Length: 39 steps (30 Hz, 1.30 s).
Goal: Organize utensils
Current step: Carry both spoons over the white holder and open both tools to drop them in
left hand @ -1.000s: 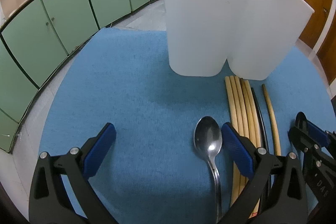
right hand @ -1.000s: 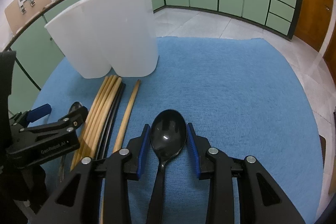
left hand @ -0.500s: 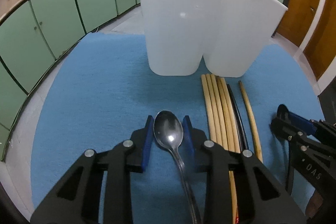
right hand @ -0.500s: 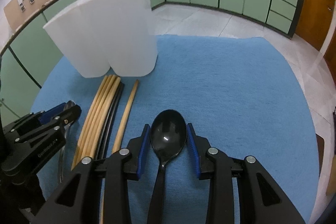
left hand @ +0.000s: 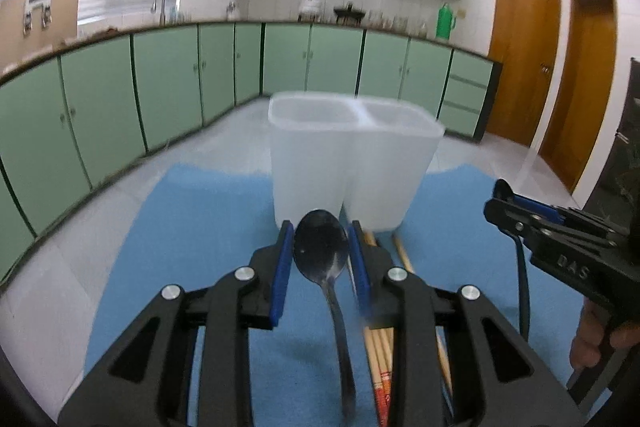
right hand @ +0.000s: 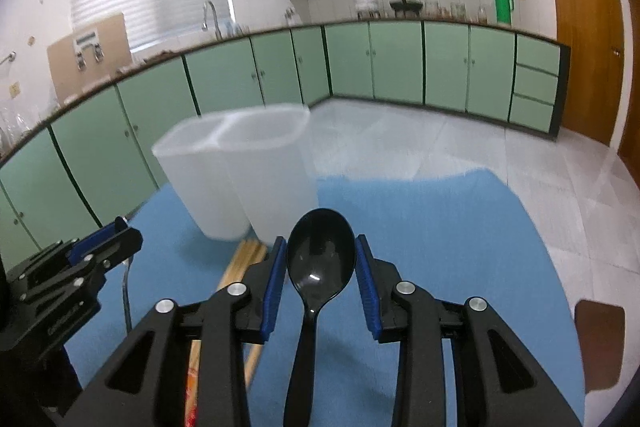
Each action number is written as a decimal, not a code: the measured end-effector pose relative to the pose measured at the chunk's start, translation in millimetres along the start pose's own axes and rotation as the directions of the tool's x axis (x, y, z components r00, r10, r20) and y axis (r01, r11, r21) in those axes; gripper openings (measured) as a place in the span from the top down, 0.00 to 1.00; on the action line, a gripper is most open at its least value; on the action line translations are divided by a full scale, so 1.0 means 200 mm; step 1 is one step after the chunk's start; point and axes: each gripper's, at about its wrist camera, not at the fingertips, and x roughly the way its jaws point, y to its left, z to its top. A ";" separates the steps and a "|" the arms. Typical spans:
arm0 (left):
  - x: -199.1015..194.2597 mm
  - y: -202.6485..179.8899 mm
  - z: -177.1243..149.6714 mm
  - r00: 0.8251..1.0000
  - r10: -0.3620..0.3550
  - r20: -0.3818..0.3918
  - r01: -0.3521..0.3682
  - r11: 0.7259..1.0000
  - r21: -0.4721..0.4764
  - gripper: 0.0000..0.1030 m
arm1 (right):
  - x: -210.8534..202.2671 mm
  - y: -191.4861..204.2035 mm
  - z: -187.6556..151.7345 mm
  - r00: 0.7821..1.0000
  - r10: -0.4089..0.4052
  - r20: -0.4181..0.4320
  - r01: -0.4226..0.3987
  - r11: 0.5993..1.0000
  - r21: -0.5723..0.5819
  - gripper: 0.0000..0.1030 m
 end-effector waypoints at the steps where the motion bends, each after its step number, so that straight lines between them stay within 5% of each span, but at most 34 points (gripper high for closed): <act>1: -0.05 0.02 0.00 1.000 -0.003 0.023 0.003 1.000 0.001 0.74 | -0.01 0.00 0.02 1.000 0.008 0.019 -0.008 1.000 0.001 0.67; 15: -0.21 -0.04 0.21 0.980 -0.019 0.200 0.019 1.000 -0.001 0.75 | -0.08 -0.02 0.26 0.976 0.058 0.210 -0.061 0.998 0.011 0.67; 26: -0.29 -0.11 0.65 0.920 -0.068 0.386 0.082 0.996 -0.021 0.75 | 0.05 0.03 0.61 0.938 0.081 0.337 -0.091 0.996 0.013 0.67; 33: -0.08 -0.11 0.75 0.938 -0.086 0.335 0.100 0.995 -0.024 0.75 | 0.27 0.05 0.72 0.941 0.043 0.334 -0.062 0.997 0.045 0.67; 39: 0.12 -0.07 0.69 0.963 -0.080 0.257 0.097 0.994 -0.053 0.75 | 0.42 0.07 0.63 0.959 0.034 0.281 -0.054 0.997 0.063 0.67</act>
